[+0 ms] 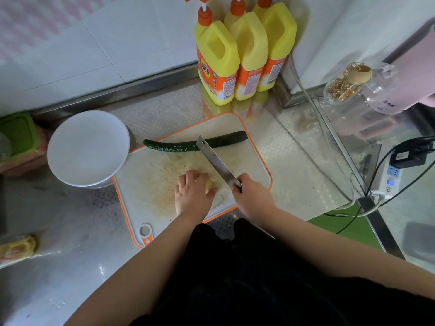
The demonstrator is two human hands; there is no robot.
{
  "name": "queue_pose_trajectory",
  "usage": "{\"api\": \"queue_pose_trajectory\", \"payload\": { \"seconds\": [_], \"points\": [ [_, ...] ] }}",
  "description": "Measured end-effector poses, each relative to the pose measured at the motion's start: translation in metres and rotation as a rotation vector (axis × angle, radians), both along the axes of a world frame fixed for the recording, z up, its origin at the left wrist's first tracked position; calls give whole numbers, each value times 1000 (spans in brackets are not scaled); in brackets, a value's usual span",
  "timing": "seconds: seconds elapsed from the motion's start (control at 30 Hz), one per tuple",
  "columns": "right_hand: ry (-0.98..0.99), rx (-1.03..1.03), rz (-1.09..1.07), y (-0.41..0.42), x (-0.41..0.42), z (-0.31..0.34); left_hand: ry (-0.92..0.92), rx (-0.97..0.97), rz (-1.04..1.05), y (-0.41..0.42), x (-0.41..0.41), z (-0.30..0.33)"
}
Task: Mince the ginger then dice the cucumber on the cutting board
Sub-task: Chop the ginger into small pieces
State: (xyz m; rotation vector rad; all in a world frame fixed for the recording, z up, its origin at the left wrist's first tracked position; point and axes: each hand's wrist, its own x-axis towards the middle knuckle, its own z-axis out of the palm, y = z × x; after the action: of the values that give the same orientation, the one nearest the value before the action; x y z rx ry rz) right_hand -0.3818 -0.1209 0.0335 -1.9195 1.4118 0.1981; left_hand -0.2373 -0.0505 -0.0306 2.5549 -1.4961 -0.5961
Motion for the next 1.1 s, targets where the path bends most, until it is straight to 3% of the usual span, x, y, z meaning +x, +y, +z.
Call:
{"api": "queue_pose_trajectory", "payload": {
  "seconds": [0.13, 0.23, 0.3, 0.6, 1.1],
  "points": [
    [2, 0, 17, 0, 0, 1, 103, -86, 16, 5, 7, 3],
    [2, 15, 59, 1, 3, 3, 118, -459, -24, 29, 20, -4],
    [31, 36, 127, 3, 7, 3, 77, -580, -55, 46, 27, -13],
    [220, 113, 310, 15, 25, 1, 74, -612, -83, 52, 24, -27],
    [289, 111, 414, 19, 27, 1, 77, -612, -98, 43, 29, -30]
  ]
}}
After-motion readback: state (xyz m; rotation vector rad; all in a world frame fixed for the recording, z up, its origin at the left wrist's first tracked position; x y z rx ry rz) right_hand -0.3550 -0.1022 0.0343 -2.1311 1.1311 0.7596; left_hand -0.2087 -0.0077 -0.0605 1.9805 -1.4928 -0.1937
